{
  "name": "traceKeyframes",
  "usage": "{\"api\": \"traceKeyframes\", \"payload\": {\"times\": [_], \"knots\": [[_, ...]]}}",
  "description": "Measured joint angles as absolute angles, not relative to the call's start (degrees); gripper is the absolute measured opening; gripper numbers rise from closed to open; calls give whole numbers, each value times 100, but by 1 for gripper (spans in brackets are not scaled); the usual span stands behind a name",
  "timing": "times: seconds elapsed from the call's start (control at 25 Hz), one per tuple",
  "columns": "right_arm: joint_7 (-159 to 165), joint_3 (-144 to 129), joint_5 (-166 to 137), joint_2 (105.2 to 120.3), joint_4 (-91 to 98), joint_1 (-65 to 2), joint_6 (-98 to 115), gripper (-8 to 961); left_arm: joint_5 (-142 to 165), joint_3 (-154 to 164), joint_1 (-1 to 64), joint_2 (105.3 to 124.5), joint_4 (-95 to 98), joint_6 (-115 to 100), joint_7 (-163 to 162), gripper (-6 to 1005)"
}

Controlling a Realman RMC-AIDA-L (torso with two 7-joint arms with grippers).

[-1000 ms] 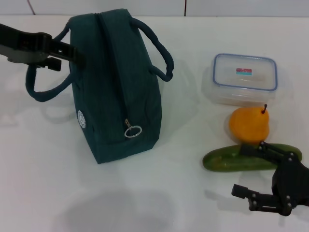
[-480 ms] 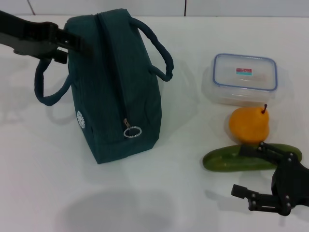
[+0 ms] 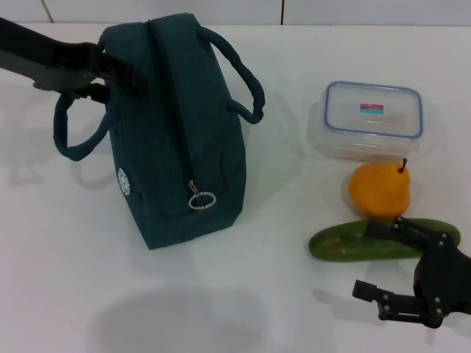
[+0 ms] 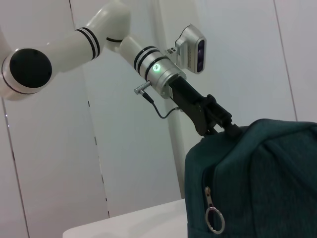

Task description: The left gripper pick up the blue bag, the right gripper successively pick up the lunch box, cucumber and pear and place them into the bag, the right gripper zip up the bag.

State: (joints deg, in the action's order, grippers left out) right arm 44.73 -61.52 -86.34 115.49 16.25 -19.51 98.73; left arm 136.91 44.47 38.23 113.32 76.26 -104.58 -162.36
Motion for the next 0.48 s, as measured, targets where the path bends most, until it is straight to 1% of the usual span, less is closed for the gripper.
{"api": "traceKeyframes", "payload": {"times": [0.24,0.48], "knots": [[4473,-6152,-8607,11549,1577,-1961,9855,870,13704,4458,3857,11336,7548,-10405,-16173,772],[4474,-6152,-8604,11549,1567,-1965,9843,869,13486,4411,3855,11324,7554,-10357,-15755,681]]}}
